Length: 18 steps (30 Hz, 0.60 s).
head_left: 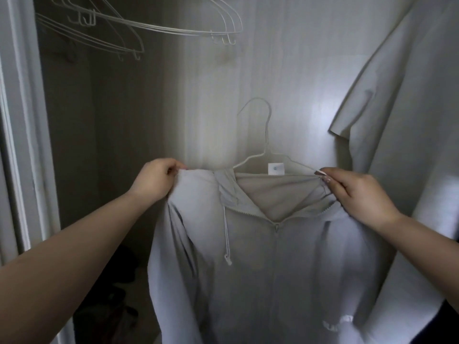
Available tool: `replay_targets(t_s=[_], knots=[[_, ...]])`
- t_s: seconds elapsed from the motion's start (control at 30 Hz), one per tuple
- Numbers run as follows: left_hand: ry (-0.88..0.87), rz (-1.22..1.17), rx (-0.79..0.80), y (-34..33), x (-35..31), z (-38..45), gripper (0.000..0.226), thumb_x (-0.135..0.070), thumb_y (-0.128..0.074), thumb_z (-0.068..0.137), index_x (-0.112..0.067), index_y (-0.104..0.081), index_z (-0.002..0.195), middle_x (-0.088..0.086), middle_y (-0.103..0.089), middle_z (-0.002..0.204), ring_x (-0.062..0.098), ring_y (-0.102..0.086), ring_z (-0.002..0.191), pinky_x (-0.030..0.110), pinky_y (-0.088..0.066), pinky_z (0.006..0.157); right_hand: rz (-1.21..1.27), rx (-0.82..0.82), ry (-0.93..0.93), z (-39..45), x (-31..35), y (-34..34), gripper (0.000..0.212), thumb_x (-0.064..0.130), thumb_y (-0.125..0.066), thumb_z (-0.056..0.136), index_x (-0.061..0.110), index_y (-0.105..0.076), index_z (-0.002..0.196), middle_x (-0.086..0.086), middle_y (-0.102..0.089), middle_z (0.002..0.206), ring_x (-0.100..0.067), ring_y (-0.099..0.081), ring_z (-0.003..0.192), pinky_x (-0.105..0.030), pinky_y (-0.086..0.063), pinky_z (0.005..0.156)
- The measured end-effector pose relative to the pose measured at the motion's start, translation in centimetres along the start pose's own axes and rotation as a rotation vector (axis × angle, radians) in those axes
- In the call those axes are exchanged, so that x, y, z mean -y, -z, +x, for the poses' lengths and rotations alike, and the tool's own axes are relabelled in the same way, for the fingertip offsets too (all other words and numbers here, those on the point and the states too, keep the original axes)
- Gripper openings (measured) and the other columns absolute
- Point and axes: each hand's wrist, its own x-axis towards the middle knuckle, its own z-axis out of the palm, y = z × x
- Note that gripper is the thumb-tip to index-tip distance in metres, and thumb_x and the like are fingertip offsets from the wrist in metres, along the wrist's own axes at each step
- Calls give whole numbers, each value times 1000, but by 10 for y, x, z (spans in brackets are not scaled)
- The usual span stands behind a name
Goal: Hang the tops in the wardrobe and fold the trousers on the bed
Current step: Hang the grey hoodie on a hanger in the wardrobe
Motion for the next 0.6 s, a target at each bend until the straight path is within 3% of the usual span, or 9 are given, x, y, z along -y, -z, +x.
replay_targets(t_s=[0.1,0.13,0.23,0.3,0.4,0.5,0.6], knots=[[109,302,360,-3,7,1,25,-3,-50,90,-12,-71,99,5,-68,105,23,-60,96,37,-49,87,86,-49,-50,6,4,-6,24,22,-51,96,20,-68,112,-5,-73,100,-25,-68,92,-31,-50,75],[136,341,390,-3,9,-1,23,-4,-50,90,-12,-69,99,7,-68,105,24,-60,95,39,-49,88,112,-68,-70,7,4,-7,23,22,-51,96,19,-68,111,-4,-73,100,-23,-67,92,-26,-47,74],[144,19,157,-3,11,-2,24,-4,-46,94,-12,-66,105,6,-66,106,22,-59,99,35,-46,88,201,-106,-137,8,6,-9,21,19,-54,95,17,-70,108,0,-73,99,-12,-64,88,-6,-38,70],[72,-160,55,-5,-2,-2,22,-20,-46,99,-14,-65,106,2,-65,103,18,-58,96,33,-44,86,257,-107,-177,12,8,-10,20,19,-56,94,17,-71,106,2,-73,95,-1,-60,83,-1,-36,71],[-99,-117,100,-13,-22,-4,23,-35,-52,97,-17,-66,101,-2,-66,90,16,-60,85,31,-44,76,338,-79,-207,19,14,-13,16,16,-61,91,18,-73,101,5,-72,91,2,-59,82,-4,-38,71],[-314,17,-38,-16,-31,-6,25,-25,-52,97,-8,-69,90,3,-66,83,25,-61,82,33,-44,72,389,12,-166,24,21,-14,16,15,-61,91,16,-74,100,10,-71,94,10,-58,88,-1,-40,74],[-386,96,-83,-12,-34,-3,37,-33,-45,95,-6,-70,91,8,-67,85,28,-61,83,39,-49,72,360,95,-137,32,18,-6,20,17,-58,93,16,-74,105,17,-67,98,13,-56,92,1,-38,76]])
